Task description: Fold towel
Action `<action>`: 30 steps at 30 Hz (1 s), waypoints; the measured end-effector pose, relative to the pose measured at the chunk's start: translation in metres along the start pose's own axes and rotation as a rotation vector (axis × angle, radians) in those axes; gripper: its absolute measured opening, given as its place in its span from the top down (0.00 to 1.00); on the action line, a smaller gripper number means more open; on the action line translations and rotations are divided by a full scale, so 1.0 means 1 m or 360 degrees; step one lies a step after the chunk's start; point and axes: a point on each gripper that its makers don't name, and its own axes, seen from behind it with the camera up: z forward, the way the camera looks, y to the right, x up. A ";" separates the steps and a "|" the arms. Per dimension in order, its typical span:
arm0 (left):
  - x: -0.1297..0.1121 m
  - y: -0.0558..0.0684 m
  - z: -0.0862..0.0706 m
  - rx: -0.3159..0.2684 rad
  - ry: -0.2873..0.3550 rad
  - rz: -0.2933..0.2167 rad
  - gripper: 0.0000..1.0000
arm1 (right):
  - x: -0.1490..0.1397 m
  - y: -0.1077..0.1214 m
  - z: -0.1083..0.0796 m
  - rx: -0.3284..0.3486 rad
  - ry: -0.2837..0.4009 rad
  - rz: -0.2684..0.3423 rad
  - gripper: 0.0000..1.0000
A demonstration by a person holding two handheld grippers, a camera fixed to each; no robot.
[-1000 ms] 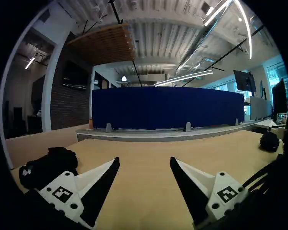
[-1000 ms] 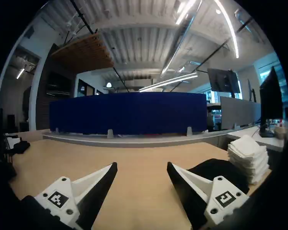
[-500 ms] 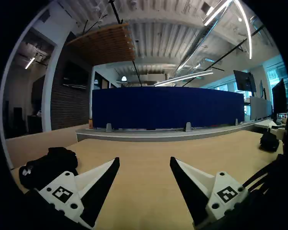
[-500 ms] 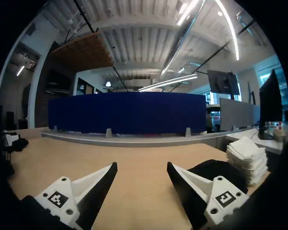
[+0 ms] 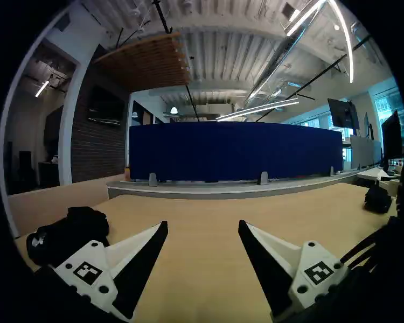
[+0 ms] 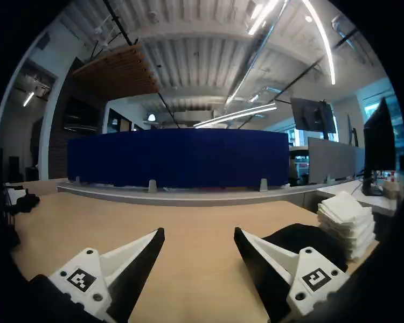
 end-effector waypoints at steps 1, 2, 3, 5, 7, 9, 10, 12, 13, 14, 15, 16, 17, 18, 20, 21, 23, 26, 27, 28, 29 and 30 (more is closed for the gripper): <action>0.000 0.000 0.000 0.0000 0.0000 0.0000 0.03 | 0.000 0.000 0.000 0.0000 0.0000 0.0000 0.00; 0.000 0.000 0.000 0.0000 0.0000 0.0000 0.03 | 0.000 0.000 0.000 0.0000 0.0000 0.0000 0.00; 0.000 0.000 0.000 0.0000 0.0000 0.0000 0.03 | 0.000 0.000 0.000 0.0000 0.0000 0.0000 0.00; 0.000 0.000 0.000 0.0000 0.0000 0.0000 0.03 | 0.000 0.000 0.000 0.0000 0.0000 0.0000 0.00; 0.000 0.000 0.000 0.0000 0.0000 0.0000 0.03 | 0.000 0.000 0.000 0.0000 0.0000 0.0000 0.00; 0.000 0.000 0.000 0.0000 0.0000 0.0000 0.03 | 0.000 0.001 0.000 0.0000 0.0000 0.0000 0.00; 0.000 0.000 0.001 0.0000 0.0000 0.0000 0.03 | 0.000 0.001 0.000 0.0000 0.0000 0.0000 0.00; 0.000 0.000 0.001 0.0000 0.0000 0.0000 0.03 | 0.000 0.000 0.000 0.0000 0.0000 0.0000 0.00; 0.000 0.000 0.001 0.0000 0.0000 0.0000 0.03 | 0.000 0.000 0.000 0.0000 0.0000 0.0000 0.00; 0.000 0.000 0.001 0.0000 0.0000 0.0000 0.03 | 0.000 0.000 0.000 0.0000 0.0000 0.0000 0.00; 0.000 0.000 0.001 0.0000 0.0000 0.0000 0.03 | 0.000 0.000 0.000 0.0000 0.0000 0.0000 0.00; 0.000 0.000 0.001 0.0000 0.0000 0.0000 0.03 | 0.000 0.000 0.000 0.0000 0.0000 0.0000 0.00; 0.000 0.000 0.001 0.0000 0.0000 0.0000 0.03 | 0.000 0.000 0.000 0.0000 0.0000 0.0000 0.00; 0.000 0.000 0.001 0.0000 0.0000 0.0000 0.03 | 0.000 0.000 0.000 0.0000 0.0000 0.0000 0.00; 0.000 0.000 0.001 0.0000 0.0000 0.0000 0.03 | 0.000 0.000 -0.001 0.0000 0.0000 0.0000 0.00; 0.000 0.000 0.001 0.0000 0.0000 0.0000 0.03 | 0.000 0.000 -0.001 0.0000 0.0000 0.0000 0.00; 0.000 0.000 0.001 0.0000 0.0000 0.0000 0.03 | 0.000 0.000 -0.002 0.0000 0.0000 0.0000 0.00; 0.000 0.000 0.000 0.0000 0.0000 0.0000 0.03 | 0.000 0.000 -0.003 0.0000 0.0000 0.0000 0.00; 0.000 0.000 0.000 0.0000 0.0000 0.0000 0.03 | 0.000 0.000 -0.003 0.0000 0.0000 0.0000 0.00; 0.000 0.000 0.000 0.0000 0.0000 0.0000 0.03 | 0.000 0.000 -0.003 0.0001 0.0000 0.0000 0.00; 0.000 0.000 0.000 0.0000 0.0000 0.0000 0.03 | 0.000 0.000 -0.004 0.0001 0.0000 0.0000 0.00; 0.000 0.000 0.000 0.0000 0.0000 0.0000 0.03 | 0.000 0.000 -0.004 0.0001 0.0000 0.0000 0.00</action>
